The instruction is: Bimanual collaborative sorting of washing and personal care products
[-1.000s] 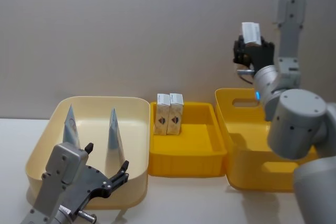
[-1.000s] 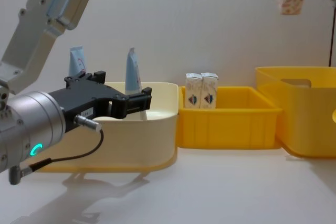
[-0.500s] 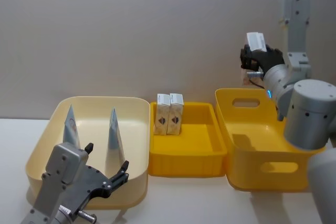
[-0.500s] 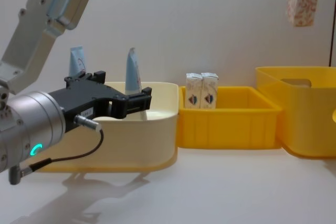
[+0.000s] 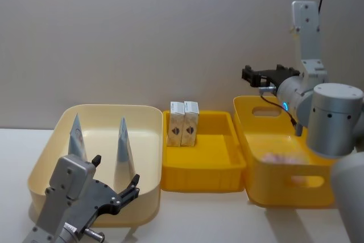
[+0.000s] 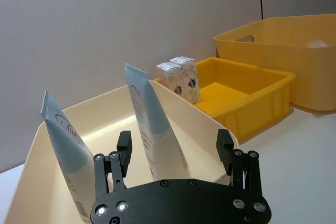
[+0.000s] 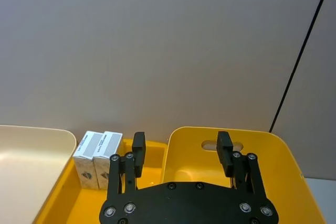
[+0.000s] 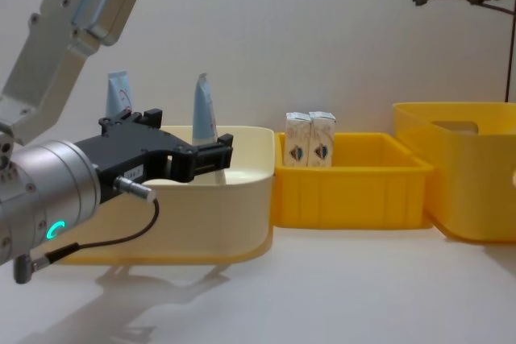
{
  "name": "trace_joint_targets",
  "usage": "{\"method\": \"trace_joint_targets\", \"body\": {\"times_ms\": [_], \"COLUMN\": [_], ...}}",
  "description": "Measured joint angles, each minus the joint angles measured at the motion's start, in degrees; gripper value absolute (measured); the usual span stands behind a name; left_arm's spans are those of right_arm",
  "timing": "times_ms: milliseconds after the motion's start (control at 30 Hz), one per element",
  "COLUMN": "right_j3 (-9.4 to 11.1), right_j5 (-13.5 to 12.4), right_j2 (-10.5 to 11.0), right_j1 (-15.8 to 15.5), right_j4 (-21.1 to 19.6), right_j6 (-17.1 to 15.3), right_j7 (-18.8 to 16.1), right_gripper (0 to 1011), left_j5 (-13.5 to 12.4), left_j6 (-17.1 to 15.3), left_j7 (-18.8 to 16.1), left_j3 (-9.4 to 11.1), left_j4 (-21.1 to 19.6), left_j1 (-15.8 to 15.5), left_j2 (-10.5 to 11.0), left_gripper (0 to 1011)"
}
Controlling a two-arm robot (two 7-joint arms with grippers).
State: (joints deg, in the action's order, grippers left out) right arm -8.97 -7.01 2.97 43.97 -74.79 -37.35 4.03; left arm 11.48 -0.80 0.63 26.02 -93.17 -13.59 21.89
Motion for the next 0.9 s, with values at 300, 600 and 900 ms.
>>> {"method": "trace_joint_targets", "body": {"times_ms": [300,600,900], "right_j3": [-0.06,-0.11,-0.15], "right_j5": [-0.35,-0.53,-0.6], "right_j2": [-0.03,-0.07,-0.07], "right_j1": [0.55,0.82,0.95], "right_j4": [0.89,1.31,1.53], "right_j6": [-1.61,-2.37,-2.71], "right_j7": [-1.04,-1.52,-1.76], "right_gripper": [1001,1001,1001], "left_j5": [0.0,0.0,0.0], "left_j6": [0.0,0.0,-0.03], "left_j7": [0.0,0.0,0.07], "left_j3": [0.0,0.0,-0.02], "left_j4": [0.0,0.0,0.0], "left_j1": [0.0,0.0,-0.01], "left_j2": [0.0,0.0,-0.02], "left_gripper": [1003,1003,1003]}}
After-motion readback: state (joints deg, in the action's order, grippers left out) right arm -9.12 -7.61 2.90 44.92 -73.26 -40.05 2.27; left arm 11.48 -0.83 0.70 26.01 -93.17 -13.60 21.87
